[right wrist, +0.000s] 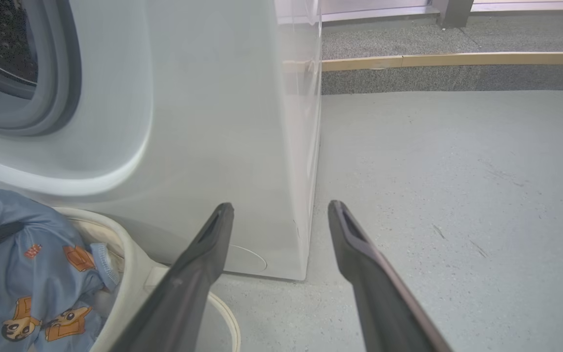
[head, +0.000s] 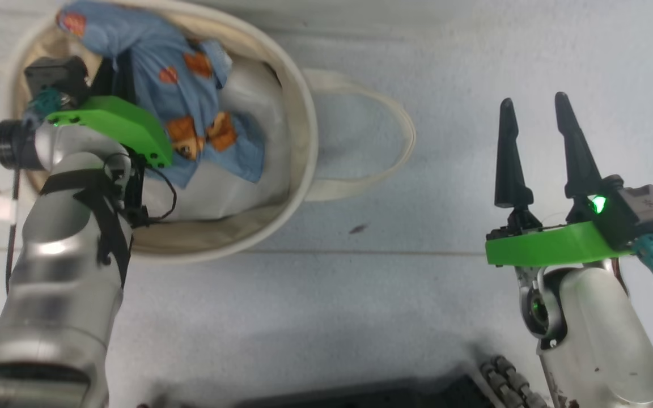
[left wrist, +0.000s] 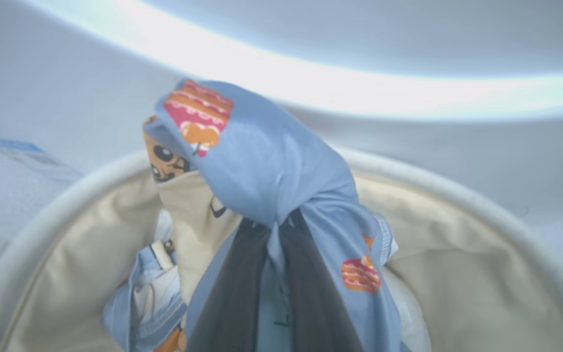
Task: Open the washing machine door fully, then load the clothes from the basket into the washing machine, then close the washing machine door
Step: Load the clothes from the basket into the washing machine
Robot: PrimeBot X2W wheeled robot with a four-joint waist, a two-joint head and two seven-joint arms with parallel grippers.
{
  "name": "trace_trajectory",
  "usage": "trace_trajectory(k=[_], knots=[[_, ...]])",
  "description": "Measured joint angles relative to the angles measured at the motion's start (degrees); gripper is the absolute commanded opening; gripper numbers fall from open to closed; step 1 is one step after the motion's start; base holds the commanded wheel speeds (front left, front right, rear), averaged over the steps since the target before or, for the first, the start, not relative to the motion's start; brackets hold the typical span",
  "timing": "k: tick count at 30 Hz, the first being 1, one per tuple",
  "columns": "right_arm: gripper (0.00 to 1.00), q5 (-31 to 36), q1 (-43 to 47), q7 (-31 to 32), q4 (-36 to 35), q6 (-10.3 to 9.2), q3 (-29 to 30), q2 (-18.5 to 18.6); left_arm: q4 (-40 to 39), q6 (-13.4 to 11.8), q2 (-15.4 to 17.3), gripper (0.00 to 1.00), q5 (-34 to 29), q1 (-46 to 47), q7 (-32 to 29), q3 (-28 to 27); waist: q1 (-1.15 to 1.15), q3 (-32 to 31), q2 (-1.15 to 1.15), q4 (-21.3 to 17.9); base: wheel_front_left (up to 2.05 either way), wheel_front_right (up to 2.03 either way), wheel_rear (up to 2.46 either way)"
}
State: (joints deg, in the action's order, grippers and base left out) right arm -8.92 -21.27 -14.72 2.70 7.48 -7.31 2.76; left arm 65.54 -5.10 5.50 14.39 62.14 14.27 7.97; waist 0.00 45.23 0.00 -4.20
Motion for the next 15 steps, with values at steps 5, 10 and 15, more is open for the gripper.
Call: trace_trajectory(k=[5, 10, 15], knots=[[1.0, -0.4, 0.3, 0.0, 0.9, 0.0, -0.9, 0.0, -17.2, 1.6, 0.1, 0.0, -0.1, -9.1, 0.0, -3.9, 0.0, -5.2, 0.0, 0.8, 0.0, 0.0, 0.0], [1.0, -0.9, 1.3, 0.0, 2.3, 0.0, -1.5, 0.0, -31.0, 4.7, -1.1, 0.0, -1.5, -20.3, 0.0, -7.8, -0.01, -11.0, 0.0, 1.7, 0.0, 0.0, 0.0], [1.0, -2.9, 4.2, 0.0, 2.9, 0.0, -1.6, 0.0, -43.9, 7.9, -2.9, 0.0, -3.4, -28.5, 0.1, -9.9, -0.01, -17.0, 0.0, 2.4, 0.0, 0.0, 0.0]])
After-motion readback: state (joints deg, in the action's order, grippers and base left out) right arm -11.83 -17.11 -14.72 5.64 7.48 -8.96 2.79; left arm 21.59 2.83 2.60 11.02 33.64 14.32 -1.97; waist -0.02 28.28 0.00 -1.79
